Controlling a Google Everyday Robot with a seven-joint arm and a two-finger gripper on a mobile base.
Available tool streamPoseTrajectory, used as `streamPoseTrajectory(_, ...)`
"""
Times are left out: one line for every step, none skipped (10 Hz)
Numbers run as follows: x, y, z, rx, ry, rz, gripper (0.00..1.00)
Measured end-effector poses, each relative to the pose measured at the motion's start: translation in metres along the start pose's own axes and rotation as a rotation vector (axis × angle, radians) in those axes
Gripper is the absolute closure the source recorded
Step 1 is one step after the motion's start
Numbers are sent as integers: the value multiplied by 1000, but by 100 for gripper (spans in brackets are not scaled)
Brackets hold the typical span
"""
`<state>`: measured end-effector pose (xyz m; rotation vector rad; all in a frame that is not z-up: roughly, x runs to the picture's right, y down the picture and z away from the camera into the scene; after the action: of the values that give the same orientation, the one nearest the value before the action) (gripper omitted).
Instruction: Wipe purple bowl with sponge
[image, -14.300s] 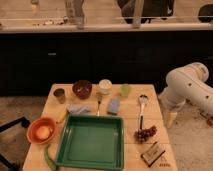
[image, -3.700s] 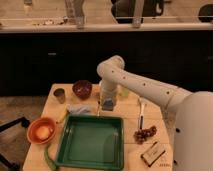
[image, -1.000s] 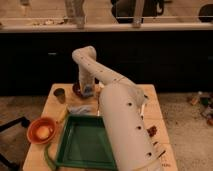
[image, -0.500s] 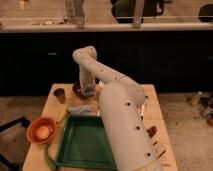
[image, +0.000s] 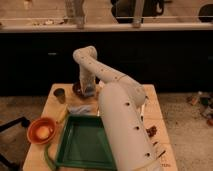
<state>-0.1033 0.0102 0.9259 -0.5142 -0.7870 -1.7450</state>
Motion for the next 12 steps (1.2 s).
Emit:
streamPoseTrajectory(0, 0, 0, 0, 0, 0, 100)
streamPoseTrajectory(0, 0, 0, 0, -1, 0, 100)
streamPoseTrajectory(0, 0, 0, 0, -1, 0, 100)
streamPoseTrajectory(0, 0, 0, 0, -1, 0, 100)
streamPoseTrajectory(0, 0, 0, -1, -1, 0, 100)
streamPoseTrajectory(0, 0, 0, -1, -2, 0, 100)
streamPoseTrajectory(0, 0, 0, -1, -2, -1, 100)
streamPoseTrajectory(0, 0, 0, -1, -2, -1, 100)
streamPoseTrajectory(0, 0, 0, -2, -2, -1, 100)
streamPoseTrajectory(1, -1, 0, -7, -3, -4, 100)
streamPoseTrajectory(8, -4, -1, -13, -1, -15, 100)
streamPoseTrajectory(21, -7, -3, -20, 0, -30, 100)
